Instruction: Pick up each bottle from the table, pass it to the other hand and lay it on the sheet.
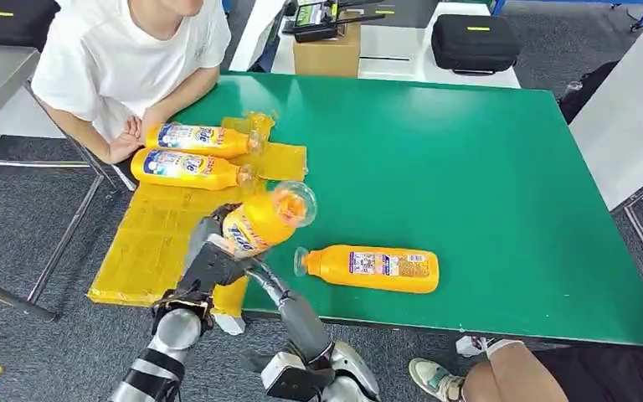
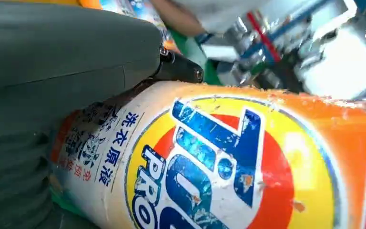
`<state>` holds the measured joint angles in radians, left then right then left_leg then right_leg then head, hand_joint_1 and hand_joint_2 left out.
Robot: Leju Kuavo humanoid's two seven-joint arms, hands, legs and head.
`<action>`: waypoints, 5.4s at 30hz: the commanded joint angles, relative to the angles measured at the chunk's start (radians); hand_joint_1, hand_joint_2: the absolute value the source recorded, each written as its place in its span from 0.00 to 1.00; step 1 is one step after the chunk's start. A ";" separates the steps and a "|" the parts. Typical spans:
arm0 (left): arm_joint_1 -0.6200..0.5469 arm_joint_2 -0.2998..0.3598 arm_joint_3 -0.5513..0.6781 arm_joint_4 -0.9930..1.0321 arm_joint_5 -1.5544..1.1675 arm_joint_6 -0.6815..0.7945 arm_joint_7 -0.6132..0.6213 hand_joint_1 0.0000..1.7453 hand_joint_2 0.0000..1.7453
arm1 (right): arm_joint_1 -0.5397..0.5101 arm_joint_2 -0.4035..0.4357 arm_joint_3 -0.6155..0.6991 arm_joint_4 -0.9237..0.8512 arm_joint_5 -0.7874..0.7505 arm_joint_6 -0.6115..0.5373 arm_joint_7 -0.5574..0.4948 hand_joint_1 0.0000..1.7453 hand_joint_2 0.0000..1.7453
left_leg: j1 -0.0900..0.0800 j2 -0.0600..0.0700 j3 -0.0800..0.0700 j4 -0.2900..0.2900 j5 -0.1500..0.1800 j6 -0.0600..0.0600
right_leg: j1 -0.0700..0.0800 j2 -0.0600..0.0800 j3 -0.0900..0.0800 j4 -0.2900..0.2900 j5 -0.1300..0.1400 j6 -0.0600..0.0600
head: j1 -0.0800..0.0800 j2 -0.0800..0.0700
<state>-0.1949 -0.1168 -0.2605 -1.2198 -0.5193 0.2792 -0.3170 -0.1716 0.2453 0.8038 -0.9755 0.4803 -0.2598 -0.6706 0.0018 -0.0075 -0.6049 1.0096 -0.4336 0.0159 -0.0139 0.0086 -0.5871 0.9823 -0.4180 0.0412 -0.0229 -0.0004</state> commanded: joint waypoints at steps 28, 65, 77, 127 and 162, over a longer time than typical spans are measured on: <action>-0.549 0.215 -0.110 0.877 -0.584 -0.096 0.264 1.00 1.00 | 0.018 -0.076 0.046 -0.073 -0.111 0.143 -0.027 0.00 0.00 | 0.001 0.000 0.007 -0.001 0.003 -0.002 | 0.001 -0.001 0.008 0.000 0.000 -0.001 | 0.000 0.000; -0.372 0.132 0.210 0.484 0.083 -0.468 -0.178 0.00 1.00 | 0.008 -0.132 0.089 -0.087 -0.142 0.003 -0.027 0.00 0.00 | 0.001 -0.001 0.004 0.000 0.003 -0.002 | 0.001 -0.002 0.005 0.001 0.000 -0.001 | 0.000 0.000; 0.240 -0.051 0.364 -0.436 0.842 -0.378 -0.140 0.00 1.00 | 0.130 -0.322 -0.269 -0.258 0.398 -0.280 0.248 0.00 1.00 | -0.001 0.003 0.009 -0.002 -0.002 0.000 | 0.000 0.001 0.010 -0.004 -0.002 0.000 | 0.000 0.000; 0.258 -0.022 0.230 -0.477 0.668 -0.271 -0.226 0.00 1.00 | -0.308 -0.242 -0.401 0.387 0.409 0.017 0.311 0.00 1.00 | 0.000 -0.001 0.004 -0.001 0.003 0.002 | 0.000 -0.002 0.007 -0.003 0.003 0.003 | 0.000 0.000; 0.292 -0.035 0.271 -0.456 0.708 -0.333 -0.126 0.00 1.00 | -0.619 -0.205 -0.188 0.697 0.626 0.441 0.700 0.79 1.00 | 0.000 0.001 0.013 -0.002 0.006 0.003 | 0.000 -0.001 0.014 -0.004 0.006 0.000 | -0.001 0.000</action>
<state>0.1139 -0.1671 -0.0084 -1.7292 0.1949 -0.0656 -0.4398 -0.7740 0.0469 0.5722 -0.3853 1.1254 0.1648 0.0339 0.0016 -0.0059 -0.5926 1.0095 -0.4279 0.0198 -0.0139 0.0088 -0.5740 0.9795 -0.4119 0.0431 -0.0236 0.0000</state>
